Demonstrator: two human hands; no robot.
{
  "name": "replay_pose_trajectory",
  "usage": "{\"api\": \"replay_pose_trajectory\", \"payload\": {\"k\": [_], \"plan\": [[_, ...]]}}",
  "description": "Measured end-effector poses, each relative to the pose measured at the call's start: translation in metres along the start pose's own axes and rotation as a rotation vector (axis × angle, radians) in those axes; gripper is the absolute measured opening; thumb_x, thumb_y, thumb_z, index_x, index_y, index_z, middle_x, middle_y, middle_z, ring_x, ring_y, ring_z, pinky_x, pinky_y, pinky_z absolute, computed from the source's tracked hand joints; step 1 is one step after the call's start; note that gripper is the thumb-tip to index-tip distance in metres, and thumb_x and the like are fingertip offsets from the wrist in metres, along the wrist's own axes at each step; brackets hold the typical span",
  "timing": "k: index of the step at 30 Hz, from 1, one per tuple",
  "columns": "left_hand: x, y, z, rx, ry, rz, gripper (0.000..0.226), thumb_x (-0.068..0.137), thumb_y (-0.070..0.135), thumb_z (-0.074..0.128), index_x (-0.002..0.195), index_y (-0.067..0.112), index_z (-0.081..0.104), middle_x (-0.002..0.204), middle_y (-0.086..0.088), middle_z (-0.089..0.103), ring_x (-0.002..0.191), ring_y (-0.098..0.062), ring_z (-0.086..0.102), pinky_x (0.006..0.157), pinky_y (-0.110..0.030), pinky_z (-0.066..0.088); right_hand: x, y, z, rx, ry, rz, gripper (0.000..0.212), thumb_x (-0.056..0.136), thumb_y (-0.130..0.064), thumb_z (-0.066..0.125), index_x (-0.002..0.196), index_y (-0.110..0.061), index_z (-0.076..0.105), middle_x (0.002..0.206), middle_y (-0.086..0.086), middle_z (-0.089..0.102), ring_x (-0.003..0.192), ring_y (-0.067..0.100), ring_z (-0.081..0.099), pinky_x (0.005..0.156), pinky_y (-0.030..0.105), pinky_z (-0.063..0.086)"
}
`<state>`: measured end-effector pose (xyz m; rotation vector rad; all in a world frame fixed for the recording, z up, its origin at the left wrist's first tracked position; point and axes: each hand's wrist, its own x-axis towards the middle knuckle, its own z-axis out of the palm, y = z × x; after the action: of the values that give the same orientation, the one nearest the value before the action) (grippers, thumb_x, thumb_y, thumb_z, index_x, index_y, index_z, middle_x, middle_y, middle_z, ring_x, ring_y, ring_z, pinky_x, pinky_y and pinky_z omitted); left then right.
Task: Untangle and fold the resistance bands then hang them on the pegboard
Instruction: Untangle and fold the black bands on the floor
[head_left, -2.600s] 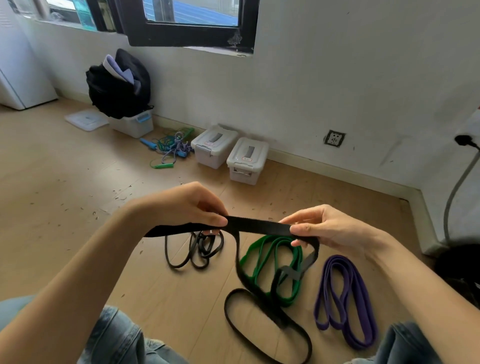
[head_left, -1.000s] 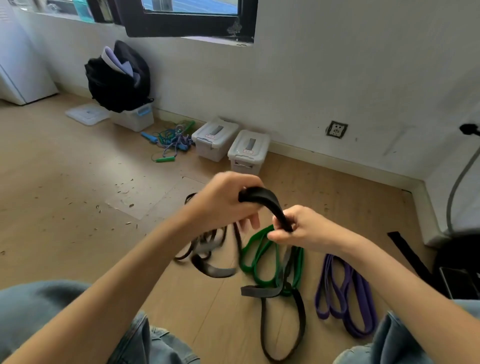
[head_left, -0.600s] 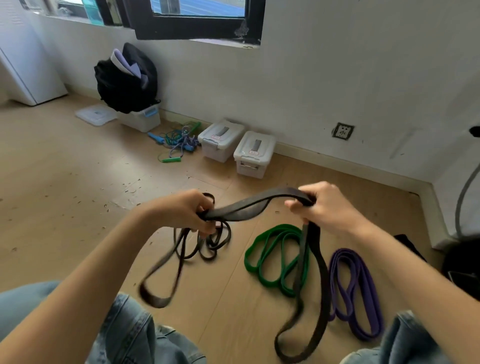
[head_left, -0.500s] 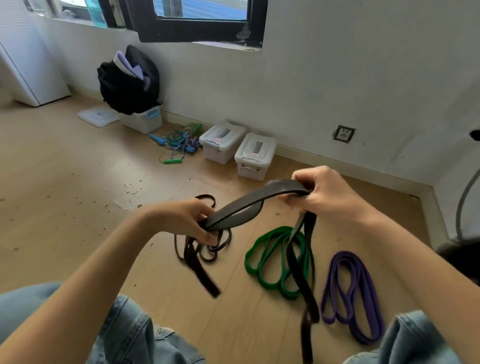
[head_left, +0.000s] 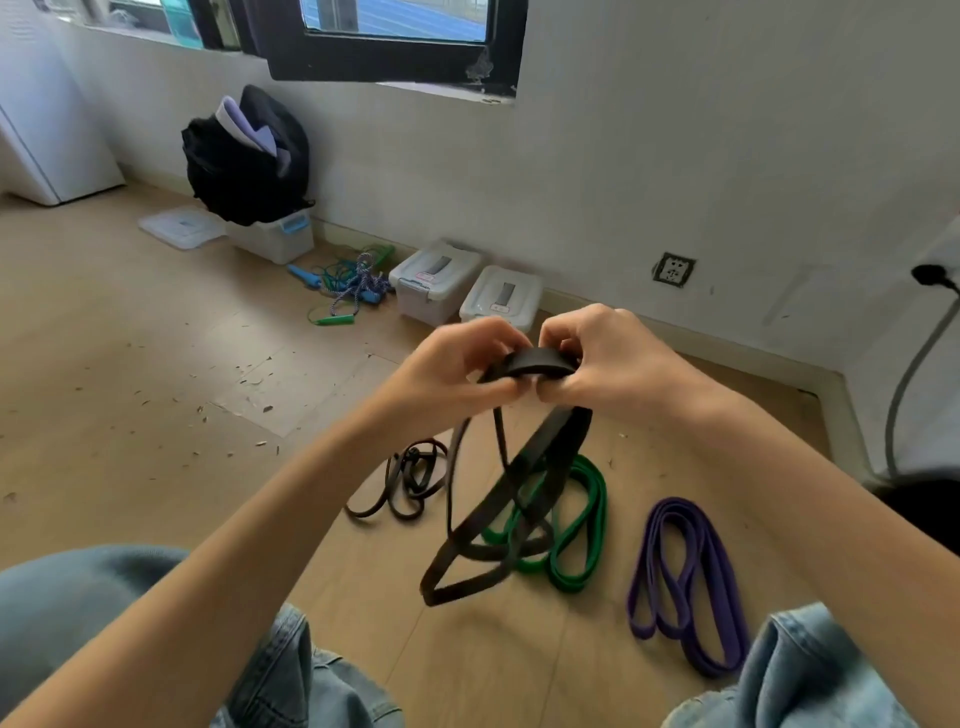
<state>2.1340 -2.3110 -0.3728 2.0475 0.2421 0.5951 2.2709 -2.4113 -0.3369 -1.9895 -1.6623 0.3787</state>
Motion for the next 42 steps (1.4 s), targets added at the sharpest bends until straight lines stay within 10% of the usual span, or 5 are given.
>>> {"api": "replay_pose_trajectory", "payload": {"k": [12,21,31,42], "plan": [[-0.004,0.010,-0.031,0.003,0.074,0.066,0.020,0.077,0.000,0.068,0.089,0.016,0.064,0.076,0.008,0.062,0.069,0.000,0.060,0.069,-0.015,0.050,-0.004,0.039,0.055,0.066,-0.418,0.134,0.021,0.074,-0.022,0.076,0.069,-0.017,0.057,0.067,-0.007,0.057,0.065,0.005,0.053,0.061,0.017,0.042],[-0.007,0.006,-0.030,-0.120,-0.135,-0.130,0.031,0.074,0.024,0.066,0.102,0.016,0.055,0.076,0.005,0.063,0.063,-0.006,0.055,0.059,-0.016,0.047,-0.009,0.035,0.021,0.505,-0.238,0.054,0.015,0.078,-0.013,0.071,0.075,-0.014,0.056,0.058,-0.004,0.063,0.045,0.005,0.050,0.039,0.018,0.040],[0.001,0.005,-0.024,0.104,-0.056,0.045,0.019,0.077,0.013,0.068,0.095,0.012,0.063,0.070,0.018,0.060,0.059,0.005,0.057,0.055,-0.005,0.040,-0.008,0.033,0.025,0.358,-0.292,0.039,0.014,0.079,-0.019,0.071,0.088,-0.016,0.060,0.067,-0.005,0.063,0.048,0.008,0.054,0.044,0.023,0.047],[0.003,-0.010,-0.028,-0.048,-0.014,-0.045,0.028,0.074,0.009,0.070,0.088,0.022,0.049,0.083,0.006,0.065,0.071,-0.002,0.066,0.064,-0.014,0.051,0.012,0.005,0.019,0.328,0.028,-0.138,0.025,0.077,-0.015,0.073,0.101,-0.009,0.067,0.080,0.000,0.067,0.058,0.015,0.066,0.053,0.027,0.055]]}}
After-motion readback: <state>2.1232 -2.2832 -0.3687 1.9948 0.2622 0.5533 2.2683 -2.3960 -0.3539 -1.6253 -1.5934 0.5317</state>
